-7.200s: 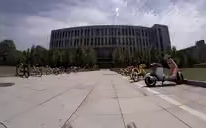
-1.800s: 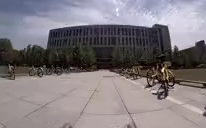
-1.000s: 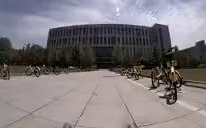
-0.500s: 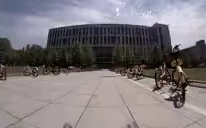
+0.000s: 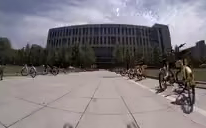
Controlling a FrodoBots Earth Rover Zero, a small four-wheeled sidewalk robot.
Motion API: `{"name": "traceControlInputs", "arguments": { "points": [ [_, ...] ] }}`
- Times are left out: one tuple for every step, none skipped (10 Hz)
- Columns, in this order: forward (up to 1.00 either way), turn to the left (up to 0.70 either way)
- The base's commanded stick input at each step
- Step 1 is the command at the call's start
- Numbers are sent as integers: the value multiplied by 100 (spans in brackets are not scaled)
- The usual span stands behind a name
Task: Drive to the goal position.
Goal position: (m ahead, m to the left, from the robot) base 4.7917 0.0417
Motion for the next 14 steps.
{"name": "traceControlInputs", "arguments": {
  "points": [
    [45,0],
    [45,0],
    [45,0],
    [45,0],
    [45,0],
    [45,0],
    [45,0],
    [45,0],
    [45,0],
    [45,0],
    [45,0],
    [45,0],
    [45,0],
    [45,0]
  ]
}}
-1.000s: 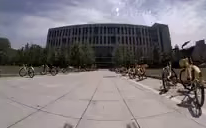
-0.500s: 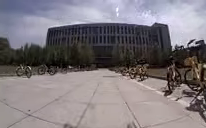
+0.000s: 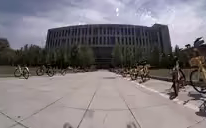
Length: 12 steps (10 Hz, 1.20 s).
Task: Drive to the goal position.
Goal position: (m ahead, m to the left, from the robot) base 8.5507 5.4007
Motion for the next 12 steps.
{"name": "traceControlInputs", "arguments": {
  "points": [
    [45,0],
    [45,0],
    [45,0],
    [45,0],
    [45,0],
    [45,0],
    [45,0],
    [45,0],
    [45,0],
    [45,0],
    [45,0],
    [45,0]
  ]
}}
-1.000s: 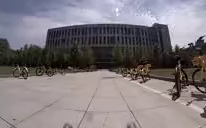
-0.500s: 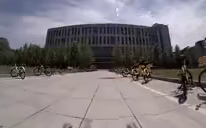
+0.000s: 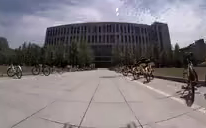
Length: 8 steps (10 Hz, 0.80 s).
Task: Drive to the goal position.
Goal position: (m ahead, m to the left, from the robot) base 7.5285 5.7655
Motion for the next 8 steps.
{"name": "traceControlInputs", "arguments": {
  "points": [
    [45,0],
    [45,0],
    [45,0],
    [45,0],
    [45,0],
    [45,0],
    [45,0],
    [45,0]
  ]
}}
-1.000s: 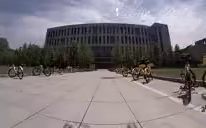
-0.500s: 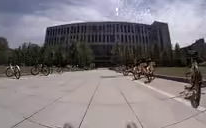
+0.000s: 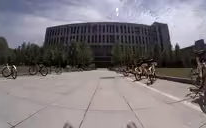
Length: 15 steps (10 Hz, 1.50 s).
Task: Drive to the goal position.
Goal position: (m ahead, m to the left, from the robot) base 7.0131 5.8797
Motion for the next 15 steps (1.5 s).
{"name": "traceControlInputs", "arguments": {
  "points": [
    [45,0],
    [45,0],
    [45,0],
    [45,0],
    [45,0],
    [45,0],
    [45,0],
    [45,0],
    [45,0],
    [45,0],
    [45,0],
    [45,0],
    [45,0],
    [45,0],
    [45,0]
  ]
}}
